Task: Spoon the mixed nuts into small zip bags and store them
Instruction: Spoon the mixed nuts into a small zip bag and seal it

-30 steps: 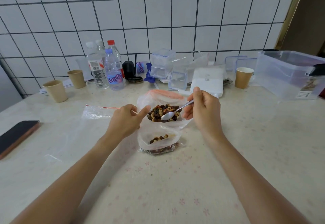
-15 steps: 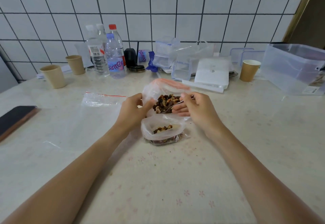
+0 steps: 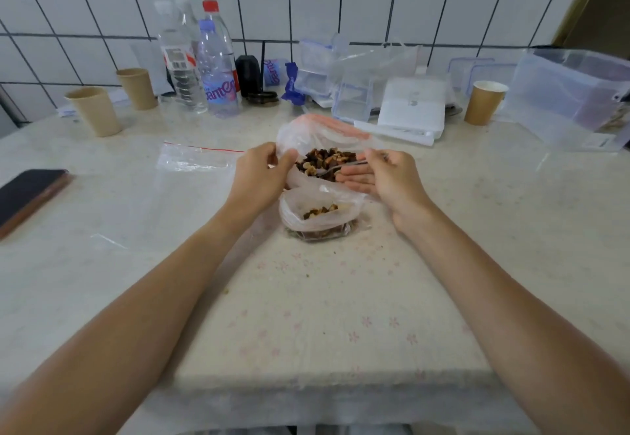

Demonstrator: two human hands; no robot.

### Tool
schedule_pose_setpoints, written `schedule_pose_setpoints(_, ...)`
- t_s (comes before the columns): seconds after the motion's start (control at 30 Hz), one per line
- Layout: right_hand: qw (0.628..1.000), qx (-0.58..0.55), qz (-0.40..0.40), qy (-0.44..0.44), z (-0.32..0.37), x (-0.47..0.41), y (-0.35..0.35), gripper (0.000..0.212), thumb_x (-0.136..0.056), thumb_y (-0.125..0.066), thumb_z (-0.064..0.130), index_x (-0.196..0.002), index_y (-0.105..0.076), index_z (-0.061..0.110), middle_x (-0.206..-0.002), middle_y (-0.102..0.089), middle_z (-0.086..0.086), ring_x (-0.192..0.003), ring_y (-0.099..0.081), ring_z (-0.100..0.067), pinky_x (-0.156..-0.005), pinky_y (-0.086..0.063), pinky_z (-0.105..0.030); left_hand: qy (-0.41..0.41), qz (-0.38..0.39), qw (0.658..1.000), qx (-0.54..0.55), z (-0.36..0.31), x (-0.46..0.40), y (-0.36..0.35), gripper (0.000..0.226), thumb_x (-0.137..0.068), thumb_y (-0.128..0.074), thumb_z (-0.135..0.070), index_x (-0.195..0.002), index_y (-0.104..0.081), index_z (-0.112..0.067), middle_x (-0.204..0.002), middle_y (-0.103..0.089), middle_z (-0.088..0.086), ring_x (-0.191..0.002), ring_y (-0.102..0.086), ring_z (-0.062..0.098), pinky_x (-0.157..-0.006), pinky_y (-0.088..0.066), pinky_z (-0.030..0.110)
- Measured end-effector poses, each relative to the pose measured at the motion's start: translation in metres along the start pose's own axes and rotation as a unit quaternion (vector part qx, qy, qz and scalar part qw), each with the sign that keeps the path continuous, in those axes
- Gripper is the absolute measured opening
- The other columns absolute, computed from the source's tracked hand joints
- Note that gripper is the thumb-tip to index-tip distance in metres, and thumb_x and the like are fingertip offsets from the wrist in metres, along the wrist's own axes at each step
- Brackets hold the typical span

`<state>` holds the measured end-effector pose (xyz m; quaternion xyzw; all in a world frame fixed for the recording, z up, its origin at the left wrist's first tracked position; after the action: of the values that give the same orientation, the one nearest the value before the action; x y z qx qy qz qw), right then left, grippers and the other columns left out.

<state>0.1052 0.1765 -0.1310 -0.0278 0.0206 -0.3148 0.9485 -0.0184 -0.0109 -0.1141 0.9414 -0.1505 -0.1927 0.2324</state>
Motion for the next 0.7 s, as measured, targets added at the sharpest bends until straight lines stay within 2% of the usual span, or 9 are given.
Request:
schedule_pose_setpoints(0.1, 1.000, -0.012, -0.011, -0.017, 0.000, -0.002, 0.004, 0.029, -0.111, -0.044, 0.020, -0.115, -0.063, -0.002, -0.086, -0.080, -0.015, -0.082, -0.080, -0.026, -0.073, -0.065, -0.032, -0.012, -0.011, 1.000, -0.010, 0.000, -0.003, 0.002, 0.039, -0.102, -0.060, -0.040, -0.071, -0.051, -0.019, -0.069, -0.058, -0.003, -0.062, -0.056, 0.011, -0.059, -0.045, 0.028)
schedule_pose_setpoints(0.2, 0.999, -0.028, -0.020, -0.027, -0.001, -0.003, 0.007, 0.031, -0.111, -0.043, 0.021, -0.114, -0.063, -0.002, -0.090, -0.079, -0.017, -0.084, -0.079, -0.028, -0.078, -0.065, -0.036, -0.029, -0.020, 0.999, 0.000, -0.004, -0.003, 0.004, 0.036, -0.103, -0.060, -0.039, -0.072, -0.051, -0.022, -0.069, -0.058, -0.006, -0.052, -0.062, 0.002, -0.047, -0.047, 0.018)
schedule_pose_setpoints(0.3, 0.998, -0.054, -0.025, -0.031, -0.001, -0.003, 0.009, 0.031, -0.111, -0.043, 0.019, -0.114, -0.063, -0.004, -0.092, -0.079, -0.020, -0.085, -0.079, -0.031, -0.082, -0.064, -0.040, -0.031, -0.018, 0.999, 0.021, -0.006, -0.003, 0.005, 0.029, -0.103, -0.060, -0.039, -0.077, -0.053, -0.027, -0.082, -0.062, -0.003, -0.063, -0.070, 0.011, -0.054, -0.056, 0.026)
schedule_pose_setpoints(0.37, 0.997, -0.068, -0.029, -0.029, 0.001, -0.004, 0.011, 0.032, -0.111, -0.042, 0.019, -0.114, -0.062, -0.005, -0.092, -0.078, -0.022, -0.085, -0.079, -0.032, -0.078, -0.065, -0.039, -0.016, -0.009, 0.999, 0.030, -0.003, -0.003, 0.004, 0.025, -0.103, -0.059, -0.042, -0.089, -0.060, -0.020, -0.094, -0.068, 0.004, -0.075, -0.073, 0.021, -0.060, -0.061, 0.034)
schedule_pose_setpoints(0.43, 0.996, -0.081, -0.035, -0.018, 0.005, -0.004, 0.015, 0.031, -0.111, -0.041, 0.018, -0.112, -0.062, -0.005, -0.093, -0.078, -0.023, -0.084, -0.079, -0.033, -0.074, -0.066, -0.037, 0.003, -0.006, 1.000, 0.024, 0.001, -0.004, 0.005, 0.037, -0.100, -0.060, -0.049, -0.110, -0.066, -0.014, -0.100, -0.072, 0.004, -0.081, -0.074, 0.020, -0.068, -0.064, 0.040)
schedule_pose_setpoints(0.5, 0.996, -0.083, -0.036, 0.000, 0.011, -0.005, 0.019, 0.029, -0.111, -0.041, 0.016, -0.107, -0.062, -0.003, -0.094, -0.077, -0.025, -0.084, -0.079, -0.035, -0.073, -0.066, -0.039, 0.017, -0.010, 1.000, 0.002, 0.005, -0.006, 0.010, 0.050, -0.096, -0.061, -0.059, -0.122, -0.064, -0.017, -0.100, -0.072, -0.001, -0.079, -0.073, 0.013, -0.071, -0.063, 0.039)
schedule_pose_setpoints(0.63, 0.996, -0.078, -0.035, 0.022, 0.023, -0.004, 0.025, 0.030, -0.110, -0.040, 0.018, -0.102, -0.063, 0.000, -0.089, -0.077, -0.024, -0.083, -0.078, -0.038, -0.075, -0.066, -0.043, 0.021, -0.015, 0.995, -0.096, 0.010, -0.006, 0.021, 0.056, -0.088, -0.064, -0.069, -0.113, -0.055, -0.020, -0.098, -0.065, -0.006, -0.089, -0.067, 0.016, -0.077, -0.057, 0.038)
schedule_pose_setpoints(0.7, 0.996, -0.078, -0.031, 0.028, 0.028, -0.004, 0.027, 0.031, -0.110, -0.039, 0.019, -0.102, -0.062, 0.000, -0.086, -0.077, -0.024, -0.081, -0.078, -0.038, -0.072, -0.066, -0.041, 0.025, -0.007, 0.993, -0.114, 0.011, -0.005, 0.024, 0.054, -0.087, -0.066, -0.068, -0.103, -0.054, -0.017, -0.091, -0.065, -0.005, -0.086, -0.066, 0.017, -0.077, -0.054, 0.038)
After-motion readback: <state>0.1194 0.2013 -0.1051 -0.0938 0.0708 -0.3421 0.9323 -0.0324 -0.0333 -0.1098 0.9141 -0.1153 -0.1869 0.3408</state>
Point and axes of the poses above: each hand's wrist, its own x-axis away from the middle knuckle, its own y-axis out of the back of the hand, z = x × y, the point moved 8 cm from there along -x, towards the middle knuckle
